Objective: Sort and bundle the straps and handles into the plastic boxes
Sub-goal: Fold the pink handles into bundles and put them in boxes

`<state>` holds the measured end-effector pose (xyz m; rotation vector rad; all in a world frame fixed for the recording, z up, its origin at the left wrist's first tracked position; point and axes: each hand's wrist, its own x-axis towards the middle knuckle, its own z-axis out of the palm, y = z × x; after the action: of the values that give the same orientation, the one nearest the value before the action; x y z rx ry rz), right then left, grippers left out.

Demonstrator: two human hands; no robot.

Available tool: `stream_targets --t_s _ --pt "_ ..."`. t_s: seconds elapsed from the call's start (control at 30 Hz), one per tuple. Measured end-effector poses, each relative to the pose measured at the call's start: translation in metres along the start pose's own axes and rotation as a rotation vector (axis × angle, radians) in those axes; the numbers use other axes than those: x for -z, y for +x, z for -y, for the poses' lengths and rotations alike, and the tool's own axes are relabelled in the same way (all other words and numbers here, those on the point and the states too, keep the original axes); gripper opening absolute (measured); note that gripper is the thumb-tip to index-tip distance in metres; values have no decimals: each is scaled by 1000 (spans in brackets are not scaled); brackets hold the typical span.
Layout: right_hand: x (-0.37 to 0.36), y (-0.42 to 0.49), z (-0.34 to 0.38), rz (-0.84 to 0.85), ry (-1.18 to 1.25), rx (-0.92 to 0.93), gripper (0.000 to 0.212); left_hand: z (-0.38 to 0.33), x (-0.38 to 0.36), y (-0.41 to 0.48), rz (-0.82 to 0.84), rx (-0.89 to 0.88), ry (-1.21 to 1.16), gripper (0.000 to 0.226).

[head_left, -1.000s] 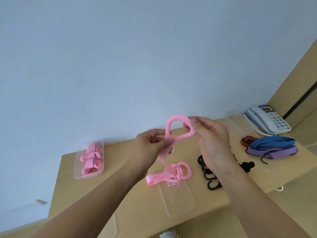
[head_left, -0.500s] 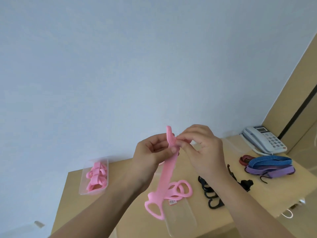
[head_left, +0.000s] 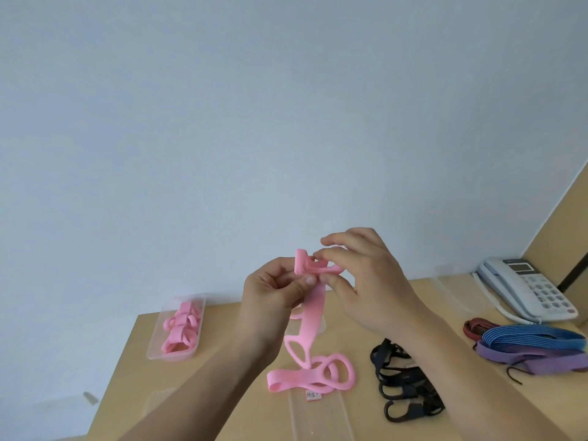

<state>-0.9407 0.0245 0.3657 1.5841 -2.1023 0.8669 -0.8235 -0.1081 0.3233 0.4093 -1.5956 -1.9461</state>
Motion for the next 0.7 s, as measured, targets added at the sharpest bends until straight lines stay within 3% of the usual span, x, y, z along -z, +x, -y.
stream_targets --t_s 0.27,0.7 --pt "6 16 -5 74 124 -60 13 -1 -6 9 -84 16 29 20" --pt "-17 6 -15 70 87 -69 7 -2 -14 8 -37 214 86 16"
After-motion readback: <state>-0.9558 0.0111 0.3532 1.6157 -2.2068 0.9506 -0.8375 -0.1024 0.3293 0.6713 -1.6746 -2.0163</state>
